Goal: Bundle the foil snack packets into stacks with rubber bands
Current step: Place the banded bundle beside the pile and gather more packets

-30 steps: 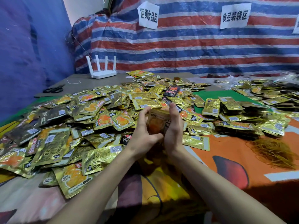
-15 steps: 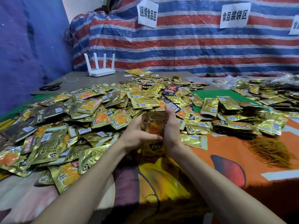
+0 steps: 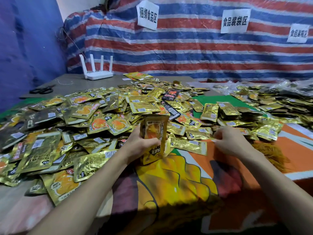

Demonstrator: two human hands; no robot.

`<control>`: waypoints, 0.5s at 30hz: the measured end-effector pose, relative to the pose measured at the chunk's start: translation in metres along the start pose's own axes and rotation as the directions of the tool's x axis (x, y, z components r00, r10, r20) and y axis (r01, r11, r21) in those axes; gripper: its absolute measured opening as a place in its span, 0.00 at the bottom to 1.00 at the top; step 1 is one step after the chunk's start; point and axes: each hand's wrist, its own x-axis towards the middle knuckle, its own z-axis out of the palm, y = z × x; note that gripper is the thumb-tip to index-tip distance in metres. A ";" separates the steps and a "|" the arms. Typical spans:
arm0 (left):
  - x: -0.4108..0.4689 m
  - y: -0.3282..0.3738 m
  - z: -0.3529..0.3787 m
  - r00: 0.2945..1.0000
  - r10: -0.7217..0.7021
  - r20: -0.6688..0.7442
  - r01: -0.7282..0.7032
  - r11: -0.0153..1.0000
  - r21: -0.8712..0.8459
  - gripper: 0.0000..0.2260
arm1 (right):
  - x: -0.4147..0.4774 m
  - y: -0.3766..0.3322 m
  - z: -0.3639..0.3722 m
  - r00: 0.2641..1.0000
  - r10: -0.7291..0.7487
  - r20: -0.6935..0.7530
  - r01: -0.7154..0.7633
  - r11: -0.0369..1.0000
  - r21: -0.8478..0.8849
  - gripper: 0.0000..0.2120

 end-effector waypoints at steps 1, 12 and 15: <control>0.000 0.000 -0.001 1.000 0.006 -0.007 -0.006 1.000 0.000 0.19 | -0.002 0.005 0.001 0.999 -0.001 0.033 0.002 0.999 -0.050 0.10; -0.003 0.002 0.001 1.000 0.021 -0.006 -0.021 0.987 -0.157 0.14 | -0.015 0.003 0.002 0.975 -0.216 -0.057 0.214 0.976 -0.033 0.06; 0.002 0.000 -0.008 0.998 -0.066 0.013 0.066 0.926 -0.371 0.20 | -0.023 -0.016 0.000 0.981 -0.174 -0.088 0.195 0.876 0.441 0.06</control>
